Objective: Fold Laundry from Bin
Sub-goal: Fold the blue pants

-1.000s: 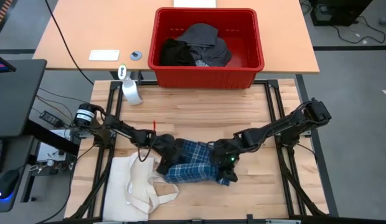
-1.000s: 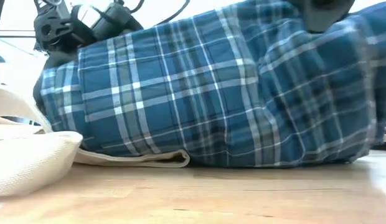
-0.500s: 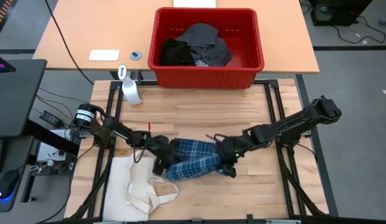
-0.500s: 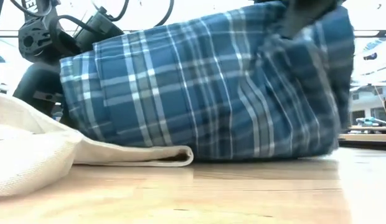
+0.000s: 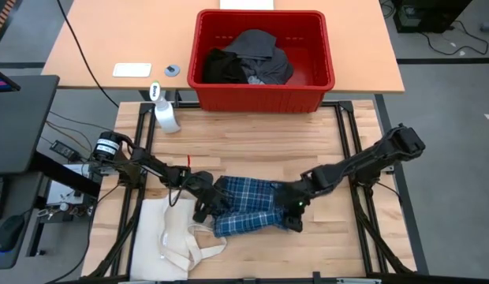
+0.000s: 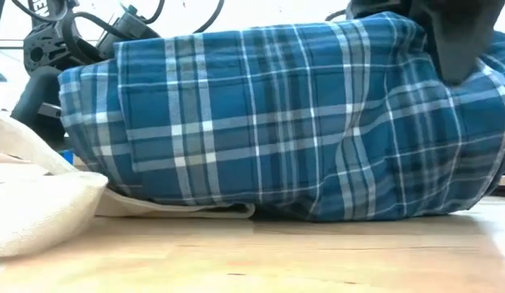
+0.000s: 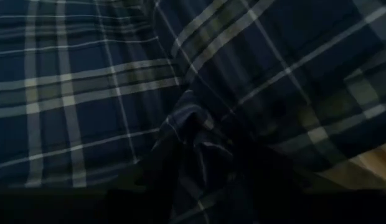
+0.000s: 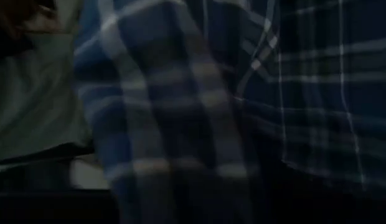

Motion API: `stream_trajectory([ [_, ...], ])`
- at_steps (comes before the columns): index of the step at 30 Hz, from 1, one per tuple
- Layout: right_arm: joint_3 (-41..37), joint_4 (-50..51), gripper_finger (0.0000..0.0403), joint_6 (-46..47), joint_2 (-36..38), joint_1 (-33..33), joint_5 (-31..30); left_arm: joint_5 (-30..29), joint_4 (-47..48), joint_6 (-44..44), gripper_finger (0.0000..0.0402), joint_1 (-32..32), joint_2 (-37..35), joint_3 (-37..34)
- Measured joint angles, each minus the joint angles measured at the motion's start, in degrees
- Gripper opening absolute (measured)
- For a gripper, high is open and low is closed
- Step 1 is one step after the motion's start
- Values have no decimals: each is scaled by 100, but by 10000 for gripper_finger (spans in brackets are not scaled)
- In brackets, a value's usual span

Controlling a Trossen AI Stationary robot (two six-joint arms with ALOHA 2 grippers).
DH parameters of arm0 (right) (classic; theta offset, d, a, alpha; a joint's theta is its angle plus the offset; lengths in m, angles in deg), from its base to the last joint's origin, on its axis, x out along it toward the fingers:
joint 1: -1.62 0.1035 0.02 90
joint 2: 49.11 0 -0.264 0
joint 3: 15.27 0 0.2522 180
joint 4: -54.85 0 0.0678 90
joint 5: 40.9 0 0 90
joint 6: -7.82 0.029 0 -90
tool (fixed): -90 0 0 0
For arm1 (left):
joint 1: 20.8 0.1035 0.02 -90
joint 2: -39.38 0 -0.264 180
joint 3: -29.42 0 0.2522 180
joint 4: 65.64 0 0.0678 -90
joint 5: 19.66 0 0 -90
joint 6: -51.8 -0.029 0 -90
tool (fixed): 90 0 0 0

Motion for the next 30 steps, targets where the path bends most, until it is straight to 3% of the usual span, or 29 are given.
stream_trajectory([
  [3, 4, 29, 171, 66, 264, -153, 183, 3, -14, 7, 180, 0, 0, 0],
  [6, 233, 683, 181, 59, 457, -166, -121, 11, -18, 26, 180, -1, 0, 1],
  [10, 1000, 1737, 182, -315, 388, 204, -1595, 15, -16, 104, 180, 0, 0, 2],
  [16, 2143, 1915, 181, -1263, -227, 1088, -3250, 17, -16, 218, 180, 0, 0, 2],
  [21, 2823, 2139, 181, -1868, -910, 1527, -4195, 17, -18, 408, 180, 0, 0, 3],
  [25, 3422, 2160, 182, -2458, -1492, 1675, -4475, 19, -22, 430, 180, 14, 0, 4],
  [30, 4205, 2196, 213, -3006, -2436, 1628, -3641, 21, -20, 622, 180, 52, 0, 4],
])
